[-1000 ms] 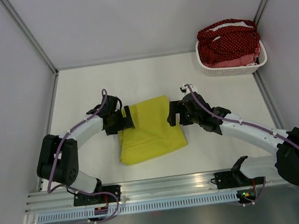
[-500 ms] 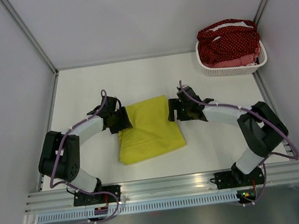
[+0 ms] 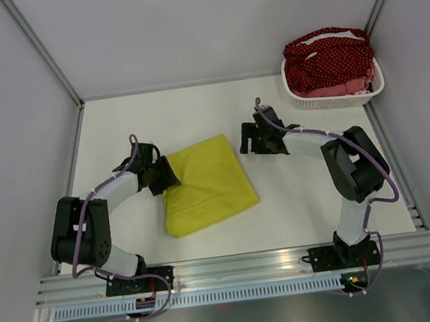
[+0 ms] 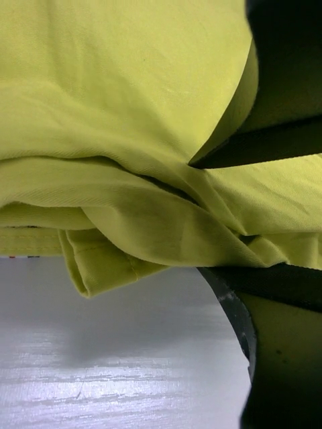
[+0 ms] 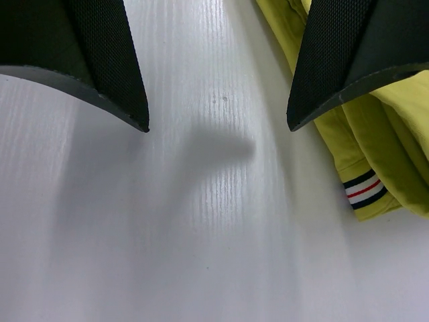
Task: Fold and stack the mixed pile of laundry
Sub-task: Move the trousers to the corner of the board.
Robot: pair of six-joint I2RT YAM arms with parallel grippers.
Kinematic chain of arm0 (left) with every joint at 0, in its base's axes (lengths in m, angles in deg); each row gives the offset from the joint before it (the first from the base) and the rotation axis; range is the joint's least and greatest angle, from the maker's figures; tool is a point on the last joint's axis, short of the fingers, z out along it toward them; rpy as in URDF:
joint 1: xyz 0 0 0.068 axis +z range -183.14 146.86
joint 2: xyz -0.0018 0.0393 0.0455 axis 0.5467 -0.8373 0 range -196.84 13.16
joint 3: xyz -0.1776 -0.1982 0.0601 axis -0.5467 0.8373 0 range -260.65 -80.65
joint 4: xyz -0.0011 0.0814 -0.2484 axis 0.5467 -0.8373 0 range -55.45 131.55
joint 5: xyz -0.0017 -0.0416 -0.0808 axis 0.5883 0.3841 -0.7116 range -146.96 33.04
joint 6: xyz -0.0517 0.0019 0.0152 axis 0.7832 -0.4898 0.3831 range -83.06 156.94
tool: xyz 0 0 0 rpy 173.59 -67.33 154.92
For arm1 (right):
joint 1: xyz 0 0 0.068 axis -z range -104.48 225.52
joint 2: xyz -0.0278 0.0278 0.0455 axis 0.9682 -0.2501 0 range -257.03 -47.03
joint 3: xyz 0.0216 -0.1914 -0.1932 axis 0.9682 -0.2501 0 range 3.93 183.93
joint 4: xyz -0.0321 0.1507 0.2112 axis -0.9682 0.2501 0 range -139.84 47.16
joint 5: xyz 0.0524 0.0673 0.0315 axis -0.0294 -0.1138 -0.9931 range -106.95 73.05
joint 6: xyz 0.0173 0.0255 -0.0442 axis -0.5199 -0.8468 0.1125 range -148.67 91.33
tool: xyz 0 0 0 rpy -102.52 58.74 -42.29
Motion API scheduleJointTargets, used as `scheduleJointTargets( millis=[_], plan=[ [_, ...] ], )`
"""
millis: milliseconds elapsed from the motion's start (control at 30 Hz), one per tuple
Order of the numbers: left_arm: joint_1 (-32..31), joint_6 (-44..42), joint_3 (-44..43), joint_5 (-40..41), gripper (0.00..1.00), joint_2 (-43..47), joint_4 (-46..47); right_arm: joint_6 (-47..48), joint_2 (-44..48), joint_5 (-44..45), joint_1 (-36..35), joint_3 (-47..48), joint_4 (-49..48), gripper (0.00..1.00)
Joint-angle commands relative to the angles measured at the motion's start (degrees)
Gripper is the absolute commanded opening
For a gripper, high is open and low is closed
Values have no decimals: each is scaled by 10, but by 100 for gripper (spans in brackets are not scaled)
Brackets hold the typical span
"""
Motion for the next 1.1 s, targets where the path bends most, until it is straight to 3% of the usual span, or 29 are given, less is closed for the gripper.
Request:
scheduleJointTargets(
  millis=[0, 133, 167, 200, 233, 400, 567, 767, 833, 933, 1067],
  plan=[
    [20, -1, 11, 1, 56, 12, 4, 12, 2, -8, -3, 16, -10, 88],
    [45, -10, -4, -37, 33, -21, 32, 24, 44, 7, -3, 19, 11, 88],
    [56, -13, -19, -34, 15, -34, 38, 24, 65, 14, -3, 18, 18, 88],
    [62, -13, -32, -34, 5, -48, 35, 28, 77, 19, 0, 16, 20, 89],
    [71, -18, -60, -41, 2, -79, 30, 31, 88, 21, 0, 15, 23, 89],
    [79, -51, -160, -23, 2, -161, 3, 46, 152, 30, 19, 9, 43, 89],
    [117, -95, -327, -6, 2, -242, -49, 59, 184, 31, 38, 8, 51, 90],
    [143, -245, -472, 67, 2, -294, -87, 72, 188, 47, 51, 13, 69, 90],
    [151, -330, -521, 81, 2, -317, -88, 75, 187, 47, 58, 9, 69, 90],
    [165, -375, -602, 114, 2, -360, -109, 75, 183, 46, 63, 6, 74, 90],
    [202, -420, -717, 86, 2, -423, -154, 75, 181, 44, 77, -3, 77, 90]
  ],
)
